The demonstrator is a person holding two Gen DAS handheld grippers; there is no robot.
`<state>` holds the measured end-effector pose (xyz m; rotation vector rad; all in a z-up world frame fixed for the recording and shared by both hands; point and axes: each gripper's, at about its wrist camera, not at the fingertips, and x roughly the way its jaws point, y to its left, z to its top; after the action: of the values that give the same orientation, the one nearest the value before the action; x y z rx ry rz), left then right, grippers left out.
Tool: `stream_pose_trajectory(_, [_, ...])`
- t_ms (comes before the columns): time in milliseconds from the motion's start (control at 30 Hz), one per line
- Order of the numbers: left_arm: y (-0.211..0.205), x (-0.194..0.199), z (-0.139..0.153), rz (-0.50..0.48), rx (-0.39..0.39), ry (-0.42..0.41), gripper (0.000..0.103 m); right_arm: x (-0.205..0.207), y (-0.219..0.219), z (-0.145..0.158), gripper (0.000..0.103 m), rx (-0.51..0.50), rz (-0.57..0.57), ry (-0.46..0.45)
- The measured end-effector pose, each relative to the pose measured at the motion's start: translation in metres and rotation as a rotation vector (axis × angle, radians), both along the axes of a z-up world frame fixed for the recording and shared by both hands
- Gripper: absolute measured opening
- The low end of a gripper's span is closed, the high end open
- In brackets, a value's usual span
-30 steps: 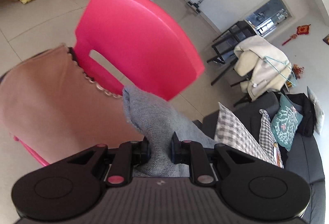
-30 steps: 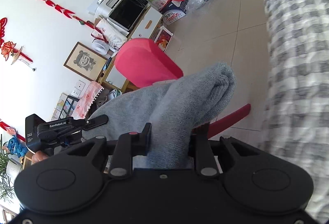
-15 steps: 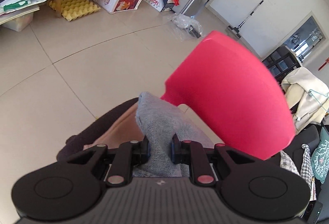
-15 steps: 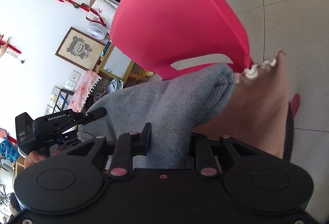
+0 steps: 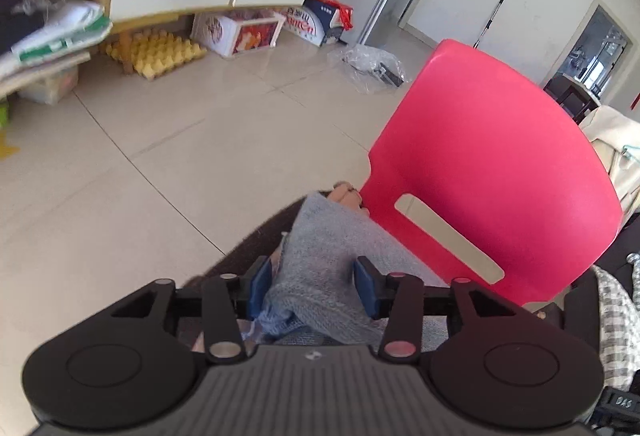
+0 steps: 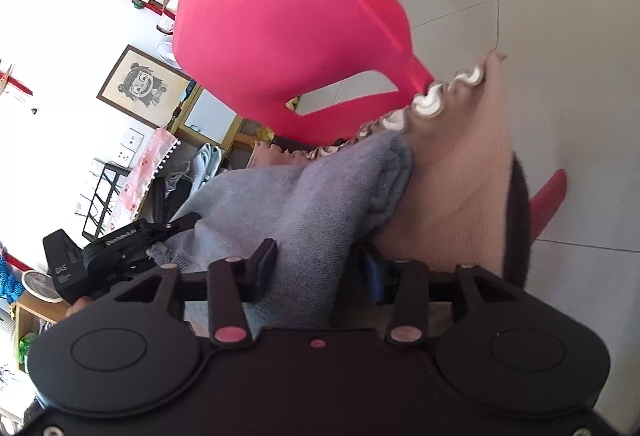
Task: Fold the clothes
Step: 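Carry the folded sweater with both grippers onto the pink chair's clothes stack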
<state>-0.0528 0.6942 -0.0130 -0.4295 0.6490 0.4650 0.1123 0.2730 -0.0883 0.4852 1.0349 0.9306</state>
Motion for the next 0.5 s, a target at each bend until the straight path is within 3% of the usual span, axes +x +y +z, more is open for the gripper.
stream_pose_trajectory(67, [-0.017, 0.002, 0.017, -0.035, 0.072, -0.044, 0.053, -0.001, -0.006, 0.014, 0.057, -0.026, -0.035, -0.066])
stream_pose_trajectory(200, [-0.047, 0.005, 0.024, -0.117, 0.123, -0.088, 0.055, -0.012, 0.004, 0.032, 0.057, -0.038, -0.075, -0.189])
stream_pose_trajectory(400, [-0.043, -0.008, -0.033, -0.035, 0.058, 0.022, 0.054, -0.047, 0.052, 0.025, 0.058, -0.124, 0.025, -0.285])
stream_pose_trajectory(500, [-0.048, -0.02, -0.058, -0.03, 0.088, 0.028, 0.055, -0.056, 0.058, 0.01, 0.061, -0.149, 0.046, -0.292])
